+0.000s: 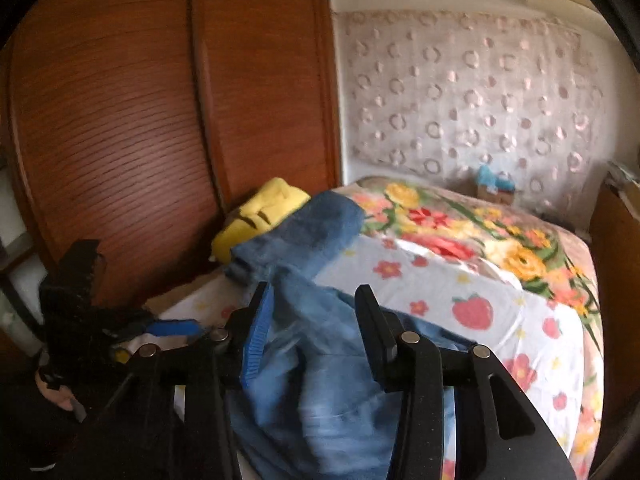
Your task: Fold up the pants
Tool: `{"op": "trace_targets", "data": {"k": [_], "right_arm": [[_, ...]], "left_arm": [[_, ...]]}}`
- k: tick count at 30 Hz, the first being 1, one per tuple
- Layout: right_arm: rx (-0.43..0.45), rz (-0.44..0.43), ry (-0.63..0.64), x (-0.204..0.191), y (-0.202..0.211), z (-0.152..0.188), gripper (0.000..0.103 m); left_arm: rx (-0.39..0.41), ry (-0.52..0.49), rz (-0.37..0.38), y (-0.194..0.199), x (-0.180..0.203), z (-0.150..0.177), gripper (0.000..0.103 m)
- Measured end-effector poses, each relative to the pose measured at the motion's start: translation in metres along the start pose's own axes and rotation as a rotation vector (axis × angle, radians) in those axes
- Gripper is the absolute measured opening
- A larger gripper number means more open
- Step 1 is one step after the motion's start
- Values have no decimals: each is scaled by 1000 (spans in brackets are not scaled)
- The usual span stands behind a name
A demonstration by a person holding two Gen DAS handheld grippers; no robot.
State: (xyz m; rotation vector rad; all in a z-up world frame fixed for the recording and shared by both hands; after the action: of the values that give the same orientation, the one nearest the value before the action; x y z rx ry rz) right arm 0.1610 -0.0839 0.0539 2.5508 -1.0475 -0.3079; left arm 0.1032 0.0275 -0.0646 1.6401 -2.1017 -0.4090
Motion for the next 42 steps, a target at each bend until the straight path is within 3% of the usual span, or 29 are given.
{"op": "trace_targets", "data": {"k": [10,12,14,21,24,28,31,33,42], "right_arm": [[-133,107,-71,43,1,81,43],[-156,118,-94,48,1,99,48],[-177,120,-121,52,0,115,60],[-244,94,-208,53,-11,153,60],[-276,60,-259,52,-20,162,60],[-272,27,-305,53,-28,160,59],[-272,14,-297,53,-33,155,6],[-240,-3,-264,49,-30,141,3],[-61,-36,-96,24,-15,18,1]], "left_arm": [[-40,-29,24,-19,12,20,58],[-45,-53,24,-25,14,23,58],[-55,-63,22,-30,14,25,57],[-84,-92,41,-48,14,28,33],[-91,-106,48,-56,15,29,32],[-95,-109,50,-62,17,25,32],[-80,-125,54,-60,20,22,19],[-70,-122,59,-55,22,19,12],[94,-75,103,28,35,-20,8]]}}
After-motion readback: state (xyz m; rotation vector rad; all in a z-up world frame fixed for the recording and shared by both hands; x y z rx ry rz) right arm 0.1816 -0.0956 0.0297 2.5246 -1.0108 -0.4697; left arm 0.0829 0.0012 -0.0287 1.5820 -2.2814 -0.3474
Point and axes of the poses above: each gripper's, at about its wrist camera, not at the fingertips, and y roughly against the way its jaws point, x to its right, z to its underside, the point moved 10 cm from there along -y, roughly the way its jaws point, and after that the axes turned 8 degrees about x, right-handed, at the moved point
